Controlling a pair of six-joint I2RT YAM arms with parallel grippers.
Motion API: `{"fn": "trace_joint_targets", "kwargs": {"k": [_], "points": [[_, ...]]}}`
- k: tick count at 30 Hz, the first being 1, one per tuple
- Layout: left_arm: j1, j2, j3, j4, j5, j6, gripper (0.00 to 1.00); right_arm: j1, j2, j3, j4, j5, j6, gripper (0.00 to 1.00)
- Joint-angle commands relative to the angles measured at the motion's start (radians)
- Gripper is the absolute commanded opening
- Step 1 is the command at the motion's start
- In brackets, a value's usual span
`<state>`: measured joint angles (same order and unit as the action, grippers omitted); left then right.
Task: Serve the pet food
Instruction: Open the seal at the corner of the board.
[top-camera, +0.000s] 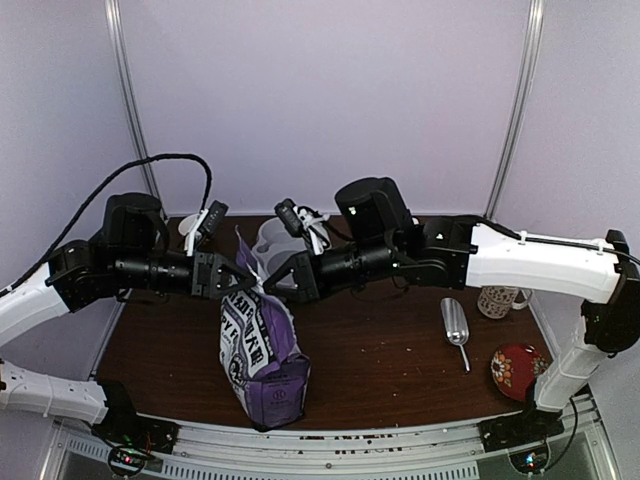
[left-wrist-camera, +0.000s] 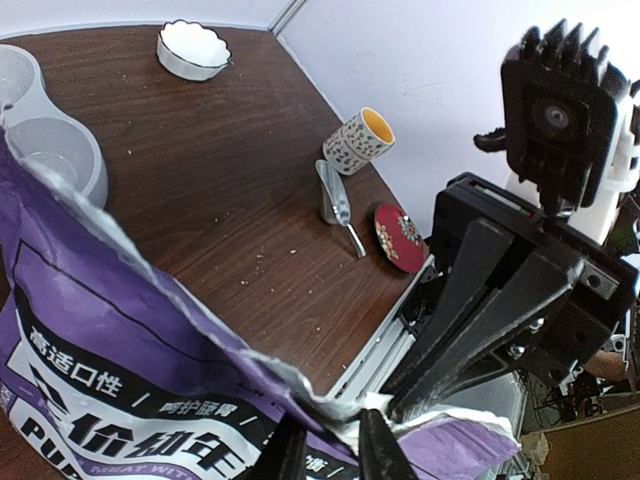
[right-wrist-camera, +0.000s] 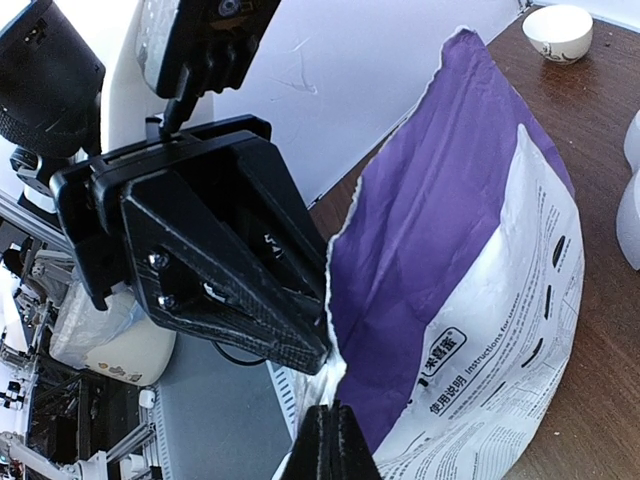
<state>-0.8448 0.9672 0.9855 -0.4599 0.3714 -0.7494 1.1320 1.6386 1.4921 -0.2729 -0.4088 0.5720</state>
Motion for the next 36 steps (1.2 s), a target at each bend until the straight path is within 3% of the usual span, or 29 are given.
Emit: {"fn": "trace_joint_targets", "kwargs": {"k": [1,8,36], "points": [[-0.016,0.004,-0.002,0.039,0.021,0.013,0.19,-0.03,-0.026,-0.032,-0.036,0.089,0.007,0.0],[-0.022,0.009,-0.01,0.04,0.013,0.006,0.0,-0.03,-0.041,-0.05,-0.031,0.101,0.014,0.0],[-0.022,0.007,0.011,0.015,-0.031,0.014,0.0,-0.051,-0.109,-0.046,-0.121,0.209,-0.014,0.0]]}}
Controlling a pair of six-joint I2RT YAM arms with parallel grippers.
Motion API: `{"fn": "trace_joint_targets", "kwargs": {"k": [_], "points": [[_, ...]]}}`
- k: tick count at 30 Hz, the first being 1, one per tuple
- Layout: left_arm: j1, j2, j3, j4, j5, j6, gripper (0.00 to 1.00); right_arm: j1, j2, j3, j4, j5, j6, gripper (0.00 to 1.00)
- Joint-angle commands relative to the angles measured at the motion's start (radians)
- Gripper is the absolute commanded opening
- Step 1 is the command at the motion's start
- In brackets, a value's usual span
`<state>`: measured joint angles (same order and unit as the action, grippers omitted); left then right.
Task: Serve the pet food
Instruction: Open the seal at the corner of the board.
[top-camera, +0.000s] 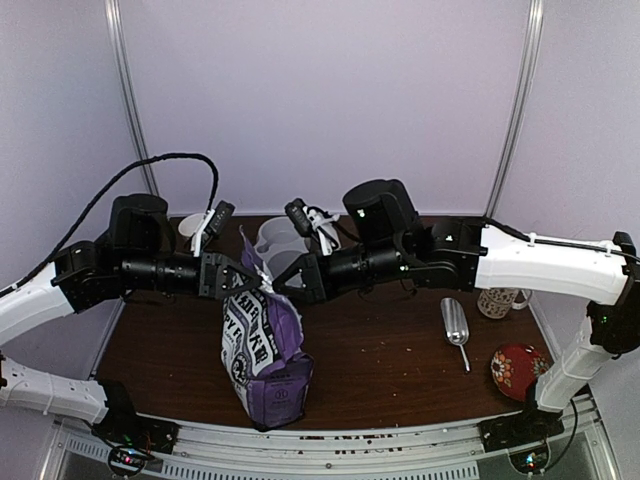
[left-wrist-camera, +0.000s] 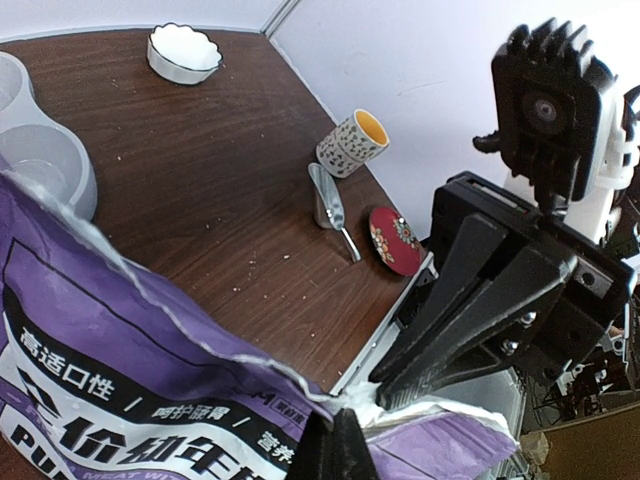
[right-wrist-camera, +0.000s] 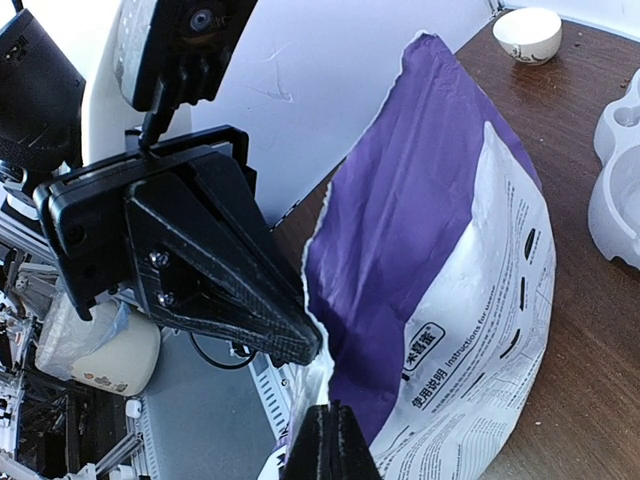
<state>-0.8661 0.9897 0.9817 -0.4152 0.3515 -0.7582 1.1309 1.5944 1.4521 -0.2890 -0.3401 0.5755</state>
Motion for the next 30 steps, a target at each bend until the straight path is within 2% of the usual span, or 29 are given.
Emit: {"fn": "trace_joint_targets", "kwargs": {"k": [1,13,17,22,26,30], "points": [[-0.001,-0.016,0.015,-0.03,-0.011,0.023,0.0,-0.049,-0.066,-0.006,-0.105,0.14,-0.017,0.0],[-0.001,-0.042,0.0,-0.043,-0.036,0.013,0.0,-0.049,-0.089,-0.003,-0.127,0.172,-0.011,0.0],[-0.001,-0.041,0.006,-0.043,-0.036,0.014,0.0,-0.047,-0.072,0.022,-0.129,0.123,-0.024,0.0],[-0.001,-0.027,0.018,-0.042,-0.036,0.019,0.0,-0.034,0.003,0.142,-0.211,0.091,-0.072,0.35],[-0.002,-0.023,0.021,-0.039,-0.038,0.018,0.0,-0.028,0.049,0.214,-0.252,0.086,-0.093,0.49],[-0.002,-0.026,0.019,-0.039,-0.042,0.02,0.0,-0.016,0.087,0.265,-0.267,0.05,-0.109,0.55]]}}
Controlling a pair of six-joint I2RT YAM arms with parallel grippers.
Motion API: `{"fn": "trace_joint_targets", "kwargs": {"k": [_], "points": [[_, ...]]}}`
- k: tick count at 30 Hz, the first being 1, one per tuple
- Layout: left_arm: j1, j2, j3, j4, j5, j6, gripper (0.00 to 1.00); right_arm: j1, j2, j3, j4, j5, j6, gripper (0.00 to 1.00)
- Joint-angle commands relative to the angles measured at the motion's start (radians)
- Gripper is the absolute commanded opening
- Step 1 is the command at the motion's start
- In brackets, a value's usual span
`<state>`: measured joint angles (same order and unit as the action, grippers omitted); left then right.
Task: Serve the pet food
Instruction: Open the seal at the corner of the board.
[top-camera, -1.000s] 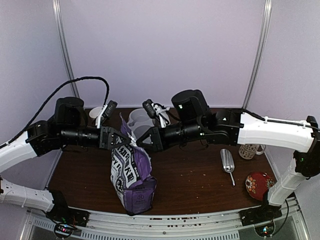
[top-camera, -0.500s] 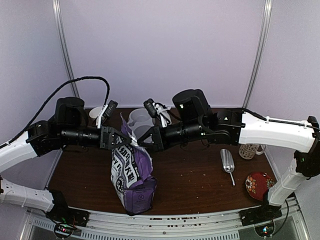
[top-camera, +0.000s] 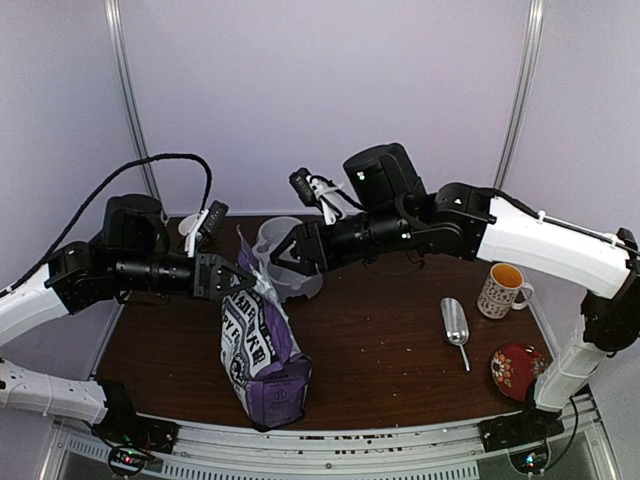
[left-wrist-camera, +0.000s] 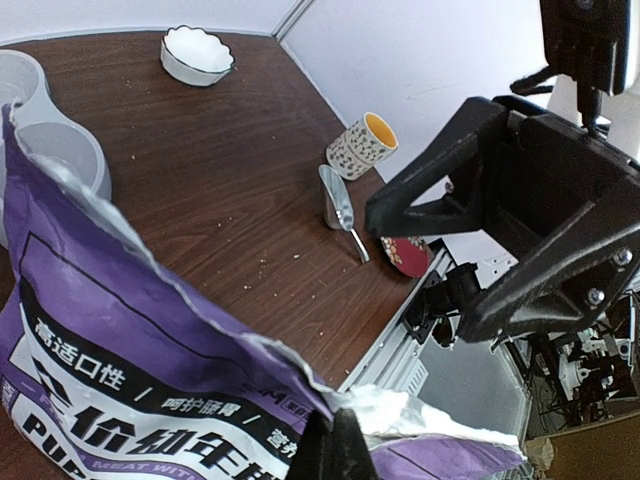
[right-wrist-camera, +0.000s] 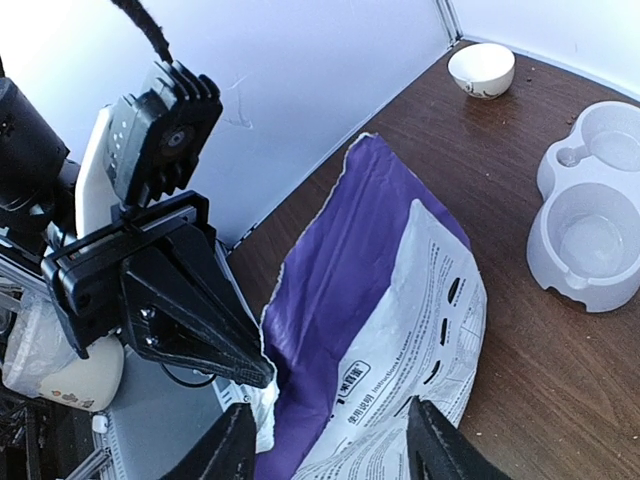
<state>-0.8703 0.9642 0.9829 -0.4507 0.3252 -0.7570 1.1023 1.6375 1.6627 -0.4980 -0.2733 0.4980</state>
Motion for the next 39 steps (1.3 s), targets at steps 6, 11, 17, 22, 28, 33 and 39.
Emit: {"fn": "trace_joint_targets", "kwargs": {"k": [6,11,17,22,28,33,39], "points": [[0.003,-0.002,0.021,-0.003,-0.015,0.022,0.0,0.034,0.109,0.132,-0.121,-0.039,-0.059,0.56],[0.002,-0.002,0.02,-0.003,-0.015,0.024,0.0,0.042,0.122,0.131,-0.123,-0.046,-0.059,0.5],[0.002,-0.004,0.02,-0.002,-0.017,0.025,0.0,0.056,0.139,0.142,-0.136,-0.05,-0.062,0.42],[0.002,-0.005,0.019,-0.001,-0.019,0.023,0.0,0.068,0.157,0.171,-0.139,-0.059,-0.062,0.42],[0.002,-0.012,0.017,-0.002,-0.02,0.02,0.0,0.083,0.199,0.229,-0.177,-0.049,-0.073,0.33],[0.003,-0.033,-0.002,-0.003,-0.036,0.014,0.0,0.094,0.201,0.223,-0.186,-0.028,-0.077,0.11],[0.002,-0.025,0.005,-0.016,-0.042,0.016,0.0,0.099,0.181,0.229,-0.232,0.079,-0.11,0.0]]}}
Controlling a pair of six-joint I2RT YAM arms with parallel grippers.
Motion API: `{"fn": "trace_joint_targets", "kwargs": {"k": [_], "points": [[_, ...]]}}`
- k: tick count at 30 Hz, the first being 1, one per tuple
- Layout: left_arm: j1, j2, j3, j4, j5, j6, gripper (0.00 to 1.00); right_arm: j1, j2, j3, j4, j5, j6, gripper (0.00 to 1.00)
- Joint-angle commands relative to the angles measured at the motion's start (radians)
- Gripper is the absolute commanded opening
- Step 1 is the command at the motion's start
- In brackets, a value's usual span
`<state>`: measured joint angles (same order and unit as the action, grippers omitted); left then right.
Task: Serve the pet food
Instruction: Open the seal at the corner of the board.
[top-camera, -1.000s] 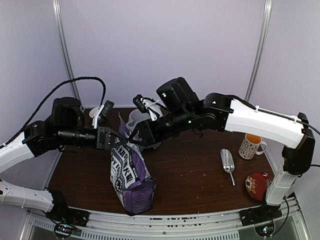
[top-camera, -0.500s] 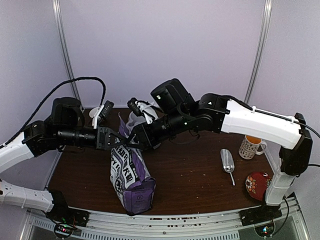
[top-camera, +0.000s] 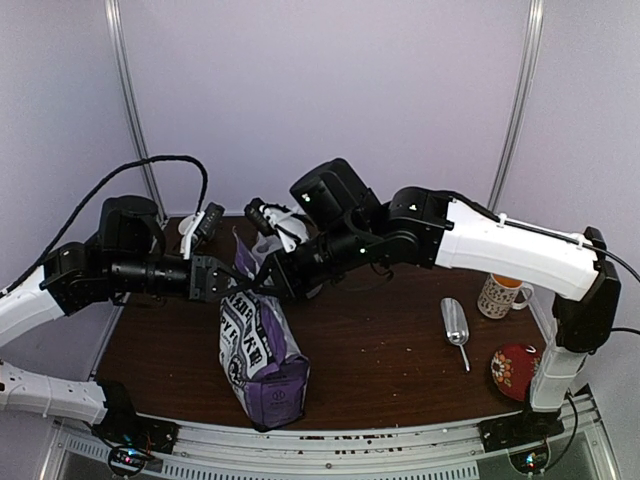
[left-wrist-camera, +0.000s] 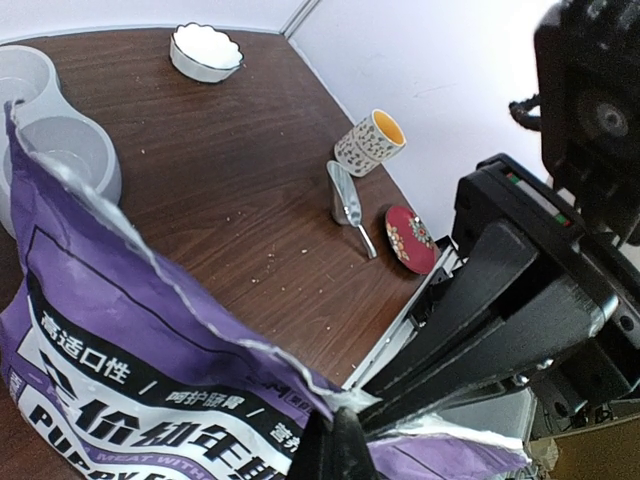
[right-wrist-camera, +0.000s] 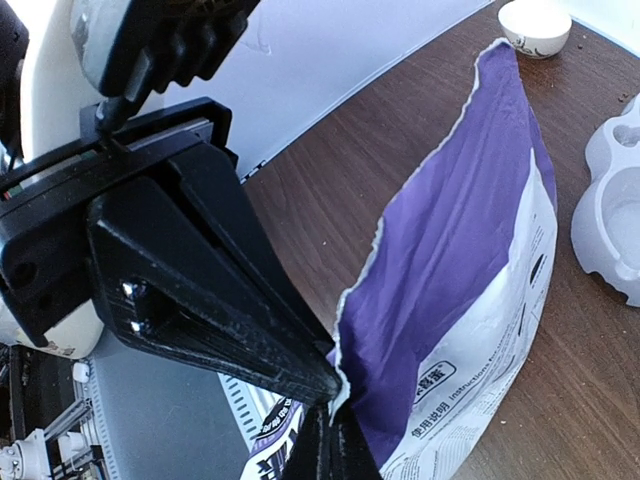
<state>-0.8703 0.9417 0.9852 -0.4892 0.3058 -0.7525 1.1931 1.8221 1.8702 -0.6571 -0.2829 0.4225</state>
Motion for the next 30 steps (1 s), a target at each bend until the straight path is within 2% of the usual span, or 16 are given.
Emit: {"fn": "trace_joint_targets", "kwargs": {"k": [1,6,11,15,22,25,26,28,30], "points": [[0.003,0.001,0.01,0.011,-0.029,0.014,0.0,0.008,-0.008,0.03,-0.104,0.134,-0.045,0.0],[0.002,0.003,0.032,-0.041,-0.05,0.032,0.0,0.003,-0.019,0.123,-0.248,0.335,-0.106,0.0],[0.003,0.006,0.046,-0.087,-0.076,0.045,0.0,-0.011,-0.053,0.118,-0.26,0.387,-0.11,0.0],[0.002,0.006,0.045,-0.088,-0.076,0.044,0.0,-0.013,-0.071,0.092,-0.225,0.351,-0.108,0.0],[0.003,0.02,0.055,-0.071,-0.07,0.046,0.0,-0.011,-0.066,0.048,-0.119,0.177,-0.091,0.0],[0.002,0.03,0.065,-0.057,-0.067,0.047,0.0,-0.012,-0.052,0.055,-0.115,0.157,-0.088,0.28],[0.002,0.034,0.072,-0.057,-0.066,0.048,0.04,-0.012,-0.048,0.059,-0.115,0.153,-0.087,0.35],[0.003,0.04,0.085,-0.057,-0.064,0.051,0.14,-0.011,-0.043,0.062,-0.113,0.146,-0.085,0.45],[0.003,0.043,0.093,-0.058,-0.063,0.051,0.21,-0.01,-0.04,0.061,-0.109,0.143,-0.083,0.49]]}}
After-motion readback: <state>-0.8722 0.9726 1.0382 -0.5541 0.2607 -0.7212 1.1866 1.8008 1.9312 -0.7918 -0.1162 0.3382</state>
